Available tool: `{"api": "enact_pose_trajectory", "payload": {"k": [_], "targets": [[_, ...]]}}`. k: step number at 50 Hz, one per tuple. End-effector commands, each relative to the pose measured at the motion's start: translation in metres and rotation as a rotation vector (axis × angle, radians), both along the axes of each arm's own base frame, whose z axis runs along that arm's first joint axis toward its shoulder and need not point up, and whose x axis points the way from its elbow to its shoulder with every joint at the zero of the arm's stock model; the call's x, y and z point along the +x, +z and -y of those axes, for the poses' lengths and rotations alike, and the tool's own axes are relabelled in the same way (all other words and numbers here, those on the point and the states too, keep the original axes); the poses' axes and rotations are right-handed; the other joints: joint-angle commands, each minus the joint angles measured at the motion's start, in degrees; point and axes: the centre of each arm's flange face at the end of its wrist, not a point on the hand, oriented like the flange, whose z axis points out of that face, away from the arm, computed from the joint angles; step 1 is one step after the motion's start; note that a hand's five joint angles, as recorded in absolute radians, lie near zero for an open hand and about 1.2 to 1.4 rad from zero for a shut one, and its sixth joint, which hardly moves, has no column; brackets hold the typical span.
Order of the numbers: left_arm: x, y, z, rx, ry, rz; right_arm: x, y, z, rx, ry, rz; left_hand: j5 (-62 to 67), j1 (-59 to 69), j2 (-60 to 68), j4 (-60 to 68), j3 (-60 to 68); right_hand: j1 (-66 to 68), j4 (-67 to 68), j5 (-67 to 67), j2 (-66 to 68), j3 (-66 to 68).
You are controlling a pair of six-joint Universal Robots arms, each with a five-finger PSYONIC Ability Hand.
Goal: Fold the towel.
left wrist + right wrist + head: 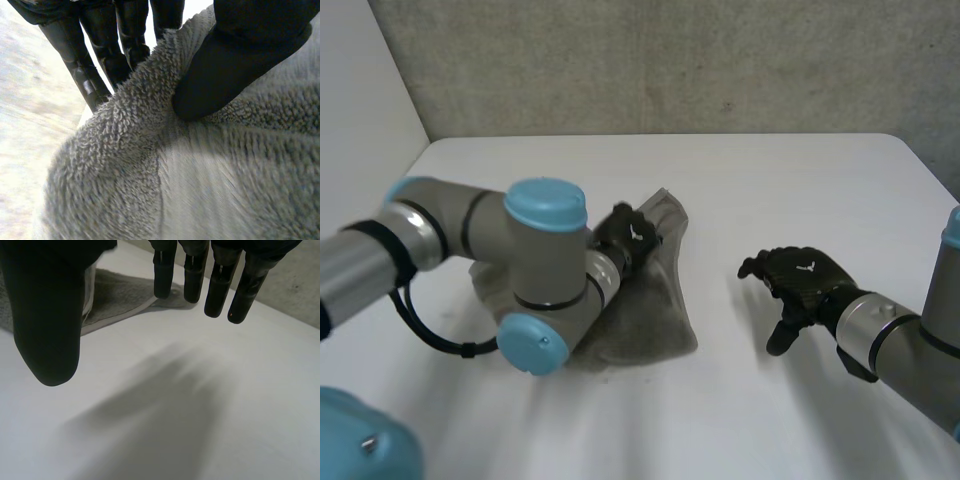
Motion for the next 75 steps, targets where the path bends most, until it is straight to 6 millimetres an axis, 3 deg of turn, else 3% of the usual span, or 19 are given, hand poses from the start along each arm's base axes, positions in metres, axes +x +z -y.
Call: {"api": "enact_pose_trajectory", "payload": {"k": [1, 5, 13, 29, 30, 31, 32, 36, 41, 43, 47, 49, 52, 54, 57, 60, 64, 68, 75], "targets": [[0.011, 0.076, -0.018, -0.084, 0.022, -0.114, 0.000, 0.011, 0.017, -0.037, -0.017, 0.024, 13.2, 14.4, 12.3, 12.4, 12.5, -1.4, -2.6, -1.6, -4.4, -3.4], [0.028, 0.115, -0.037, -0.082, 0.043, -0.215, 0.008, 0.011, 0.028, -0.033, -0.006, 0.051, 13.2, 14.4, 12.3, 12.4, 12.5, -7.1, -8.3, -7.3, -10.0, -9.0], [0.052, 0.151, -0.059, -0.071, 0.075, -0.328, 0.031, 0.010, 0.055, 0.057, 0.011, 0.232, 13.2, 14.4, 12.3, 12.4, 12.5, -7.1, -8.3, -7.3, -10.0, -9.0], [0.086, 0.207, -0.086, -0.176, 0.155, -0.446, 0.120, -0.033, 0.036, 0.157, 0.265, 0.309, 13.2, 14.4, 12.3, 12.4, 12.5, -7.1, -8.3, -7.3, -10.0, -9.0], [0.086, 0.207, -0.086, -0.176, 0.155, -0.446, 0.126, -0.036, 0.035, 0.170, 0.266, 0.323, 13.2, 14.4, 12.3, 12.4, 12.5, 19.8, 18.6, 19.6, 16.8, 17.9], [0.088, 0.209, -0.088, -0.181, 0.156, -0.450, 0.126, -0.036, 0.035, 0.170, 0.266, 0.323, 13.2, 14.4, 12.3, 12.4, 12.5, 20.1, 18.9, 19.9, 17.1, 18.1], [0.092, 0.210, -0.086, -0.188, 0.167, -0.451, 0.129, -0.040, 0.037, 0.182, 0.254, 0.332, 13.2, 14.4, 12.3, 12.4, 12.5, 55.1, 53.9, 54.9, 52.1, 53.1], [0.100, 0.210, -0.076, -0.195, 0.203, -0.449, 0.128, -0.033, 0.042, 0.170, 0.211, 0.348, 13.2, 14.4, 12.3, 12.4, 12.5, 62.9, 61.7, 62.7, 60.0, 61.0], [0.117, 0.205, -0.055, -0.202, 0.280, -0.434, 0.106, 0.028, 0.062, -0.015, 0.090, 0.377, 13.2, 14.4, 12.3, 12.4, 12.5, 62.9, 61.7, 62.7, 60.0, 61.0], [0.123, 0.204, -0.048, -0.204, 0.306, -0.431, 0.071, 0.079, 0.082, -0.194, 0.001, 0.386, 13.2, 14.4, 12.3, 12.4, 12.5, 62.9, 61.7, 62.7, 60.0, 61.0], [0.134, 0.206, -0.034, -0.205, 0.357, -0.490, 0.044, 0.126, 0.081, -0.359, -0.024, 0.367, 13.2, 14.4, 12.3, 12.4, 12.5, 62.9, 61.7, 62.7, 60.0, 61.0], [0.134, 0.208, -0.034, -0.195, 0.360, -0.522, 0.030, 0.162, 0.068, -0.498, -0.025, 0.326, 13.2, 14.4, 12.3, 12.4, 12.5, 62.9, 61.7, 62.7, 60.0, 61.0], [0.137, 0.215, -0.038, -0.180, 0.361, -0.594, 0.026, 0.178, 0.058, -0.562, -0.016, 0.306, 13.2, 14.4, 12.3, 12.4, 12.5, 62.9, 61.7, 62.7, 60.0, 61.0], [0.139, 0.217, -0.041, -0.168, 0.362, -0.623, 0.021, 0.211, 0.031, -0.668, -0.004, 0.271, 13.2, 14.4, 12.3, 12.4, 12.5, 62.9, 61.7, 62.7, 60.0, 61.0], [0.142, 0.214, -0.044, -0.140, 0.367, -0.659, 0.015, 0.224, 0.009, -0.688, 0.009, 0.224, 13.2, 14.4, 12.3, 12.4, 12.5, 62.9, 61.7, 62.7, 60.0, 61.0], [0.143, 0.205, -0.045, -0.107, 0.375, -0.667, 0.013, 0.221, 0.004, -0.653, 0.018, 0.189, 13.2, 14.4, 12.3, 12.4, 12.5, 62.9, 61.7, 62.7, 60.0, 61.0], [0.144, 0.186, -0.047, -0.057, 0.390, -0.642, 0.015, 0.186, 0.000, -0.491, 0.063, 0.024, 13.2, 14.4, 12.3, 12.4, 12.5, 62.9, 61.7, 62.7, 60.0, 61.0], [0.146, 0.151, -0.043, 0.012, 0.421, -0.589, 0.022, 0.137, -0.003, -0.325, 0.154, -0.196, 13.2, 14.4, 12.3, 12.4, 12.5, 62.9, 61.7, 62.7, 60.0, 61.0], [0.135, 0.088, -0.032, 0.159, 0.440, -0.478, 0.023, 0.087, -0.008, -0.112, 0.245, -0.374, 13.2, 14.4, 12.3, 12.4, 12.5, 62.9, 61.7, 62.7, 60.0, 61.0]]}}
